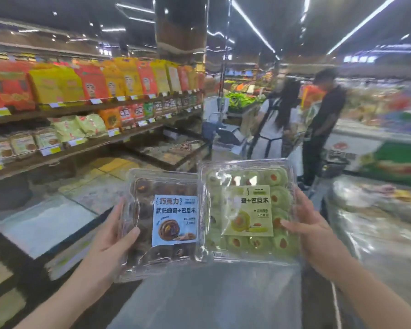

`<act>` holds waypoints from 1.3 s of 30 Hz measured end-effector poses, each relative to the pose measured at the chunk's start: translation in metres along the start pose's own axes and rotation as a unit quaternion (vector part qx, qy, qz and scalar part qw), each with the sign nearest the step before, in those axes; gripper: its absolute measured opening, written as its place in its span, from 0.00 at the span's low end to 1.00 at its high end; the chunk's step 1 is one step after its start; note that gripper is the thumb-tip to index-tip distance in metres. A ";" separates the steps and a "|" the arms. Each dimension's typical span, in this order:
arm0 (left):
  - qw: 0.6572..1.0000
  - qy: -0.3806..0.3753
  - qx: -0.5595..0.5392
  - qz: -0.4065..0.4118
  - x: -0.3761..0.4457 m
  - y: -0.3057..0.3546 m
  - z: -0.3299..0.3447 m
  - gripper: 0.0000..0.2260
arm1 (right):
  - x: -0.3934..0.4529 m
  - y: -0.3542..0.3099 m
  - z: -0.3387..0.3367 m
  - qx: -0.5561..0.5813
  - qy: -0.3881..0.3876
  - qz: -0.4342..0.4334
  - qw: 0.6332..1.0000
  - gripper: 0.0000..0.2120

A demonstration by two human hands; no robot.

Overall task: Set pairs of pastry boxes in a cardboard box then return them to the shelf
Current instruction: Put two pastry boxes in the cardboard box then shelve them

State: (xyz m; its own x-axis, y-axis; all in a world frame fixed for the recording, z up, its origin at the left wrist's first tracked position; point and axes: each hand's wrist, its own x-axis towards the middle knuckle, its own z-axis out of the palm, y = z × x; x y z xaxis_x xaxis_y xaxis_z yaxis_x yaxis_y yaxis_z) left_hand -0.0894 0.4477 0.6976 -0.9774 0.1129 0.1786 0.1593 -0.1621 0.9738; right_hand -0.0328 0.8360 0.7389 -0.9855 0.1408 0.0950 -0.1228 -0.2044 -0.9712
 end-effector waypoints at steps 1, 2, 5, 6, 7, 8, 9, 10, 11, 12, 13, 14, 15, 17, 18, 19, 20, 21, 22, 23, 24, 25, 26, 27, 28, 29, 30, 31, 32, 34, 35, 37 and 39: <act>1.000 -0.016 -0.002 0.002 0.003 -0.006 0.019 0.29 | -0.015 -0.005 -0.017 -0.009 0.024 -0.008 1.000 0.41; 1.000 -0.027 -0.010 0.000 0.005 -0.009 0.039 0.29 | -0.030 -0.010 -0.033 -0.019 0.049 -0.015 0.999 0.39; 0.995 -0.088 -0.030 -0.026 0.010 -0.019 0.093 0.32 | -0.074 -0.029 -0.069 -0.049 0.150 -0.016 0.987 0.38; 0.993 -0.109 -0.034 -0.036 0.011 -0.021 0.109 0.32 | -0.089 -0.035 -0.080 -0.058 0.171 -0.016 0.984 0.38; 0.990 -0.128 -0.040 -0.046 0.013 -0.025 0.125 0.32 | -0.103 -0.039 -0.090 -0.070 0.190 -0.014 0.979 0.38; 0.986 -0.149 -0.052 -0.052 0.015 -0.027 0.142 0.31 | -0.118 -0.042 -0.102 -0.079 0.208 -0.014 0.975 0.38; 0.982 -0.170 -0.058 -0.058 0.017 -0.031 0.158 0.31 | -0.132 -0.043 -0.114 -0.076 0.229 -0.019 0.970 0.38; 0.977 -0.196 -0.062 -0.061 0.018 -0.033 0.174 0.31 | -0.147 -0.045 -0.123 -0.066 0.249 -0.022 0.966 0.38; 0.970 -0.225 -0.065 -0.069 0.020 -0.036 0.191 0.31 | -0.161 -0.045 -0.132 -0.064 0.276 -0.025 0.959 0.39; 0.962 -0.254 -0.070 -0.079 0.021 -0.040 0.208 0.32 | -0.176 -0.046 -0.140 -0.070 0.300 -0.029 0.951 0.42; 0.953 -0.279 -0.074 -0.090 0.022 -0.043 0.225 0.32 | -0.190 -0.048 -0.145 -0.080 0.325 -0.033 0.942 0.44; 0.945 -0.303 -0.078 -0.096 0.024 -0.048 0.240 0.32 | -0.202 -0.050 -0.149 -0.083 0.343 -0.036 0.935 0.43; 0.936 -0.329 -0.076 -0.100 0.025 -0.052 0.257 0.32 | -0.214 -0.052 -0.153 -0.088 0.359 -0.042 0.928 0.41; 0.919 -0.375 -0.068 -0.104 0.027 -0.060 0.290 0.31 | -0.238 -0.056 -0.162 -0.080 0.386 -0.045 0.918 0.37; 0.908 -0.398 -0.068 -0.109 0.027 -0.063 0.306 0.31 | -0.249 -0.058 -0.165 -0.068 0.404 -0.045 0.911 0.36; 0.896 -0.423 -0.071 -0.114 0.027 -0.066 0.322 0.31 | -0.260 -0.060 -0.168 -0.063 0.428 -0.047 0.900 0.36; 0.885 -0.445 -0.071 -0.117 0.026 -0.069 0.338 0.30 | -0.270 -0.062 -0.171 -0.066 0.451 -0.046 0.889 0.36; 0.877 -0.462 -0.069 -0.116 0.023 -0.071 0.355 0.30 | -0.281 -0.063 -0.175 -0.077 0.475 -0.044 0.875 0.37; 0.870 -0.474 -0.070 -0.113 0.019 -0.073 0.371 0.32 | -0.292 -0.062 -0.178 -0.077 0.497 -0.047 0.863 0.37; 0.863 -0.487 -0.072 -0.112 0.016 -0.076 0.387 0.34 | -0.303 -0.061 -0.181 -0.071 0.522 -0.051 0.849 0.37; 0.856 -0.497 -0.079 -0.117 0.011 -0.079 0.402 0.31 | -0.315 -0.059 -0.183 -0.059 0.542 -0.054 0.837 0.37; 0.848 -0.508 -0.084 -0.124 0.005 -0.083 0.417 0.28 | -0.327 -0.056 -0.184 -0.050 0.559 -0.056 0.826 0.37; 0.836 -0.525 -0.090 -0.128 -0.003 -0.085 0.431 0.28 | -0.339 -0.052 -0.185 -0.046 0.576 -0.058 0.814 0.37; 0.825 -0.541 -0.090 -0.135 -0.011 -0.088 0.445 0.30 | -0.352 -0.049 -0.186 -0.039 0.593 -0.061 0.802 0.37; 0.817 -0.554 -0.085 -0.136 -0.023 -0.089 0.457 0.32 | -0.364 -0.046 -0.185 -0.028 0.609 -0.065 0.790 0.37; 0.811 -0.564 -0.078 -0.134 -0.034 -0.090 0.470 0.32 | -0.378 -0.043 -0.185 -0.021 0.625 -0.066 0.778 0.37; 0.806 -0.571 -0.076 -0.132 -0.046 -0.089 0.483 0.32 | -0.391 -0.041 -0.185 -0.021 0.639 -0.063 0.766 0.38; 0.802 -0.578 -0.075 -0.132 -0.058 -0.090 0.497 0.31 | -0.406 -0.038 -0.186 -0.022 0.653 -0.059 0.755 0.38; 0.796 -0.586 -0.074 -0.132 -0.071 -0.091 0.511 0.31 | -0.420 -0.038 -0.187 -0.022 0.667 -0.059 0.742 0.38; 0.782 -0.606 -0.061 -0.135 -0.100 -0.086 0.536 0.30 | -0.450 -0.040 -0.192 -0.014 0.696 -0.065 0.715 0.38; 0.774 -0.616 -0.057 -0.137 -0.115 -0.083 0.547 0.30 | -0.466 -0.041 -0.196 -0.011 0.707 -0.066 0.704 0.38; 0.757 -0.637 -0.057 -0.136 -0.143 -0.085 0.571 0.30 | -0.496 -0.044 -0.203 0.002 0.723 -0.070 0.687 0.37; 0.737 -0.664 -0.054 -0.113 -0.169 -0.090 0.598 0.31 | -0.526 -0.048 -0.212 0.011 0.735 -0.077 0.674 0.38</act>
State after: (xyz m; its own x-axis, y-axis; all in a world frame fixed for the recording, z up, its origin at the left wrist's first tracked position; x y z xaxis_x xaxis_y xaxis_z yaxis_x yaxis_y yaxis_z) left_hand 0.1445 1.0291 0.6638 0.0319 0.9975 0.0627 -0.0691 -0.0604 0.9958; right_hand 0.5167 0.9770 0.6889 0.2183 0.9657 -0.1407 -0.2272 -0.0899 -0.9697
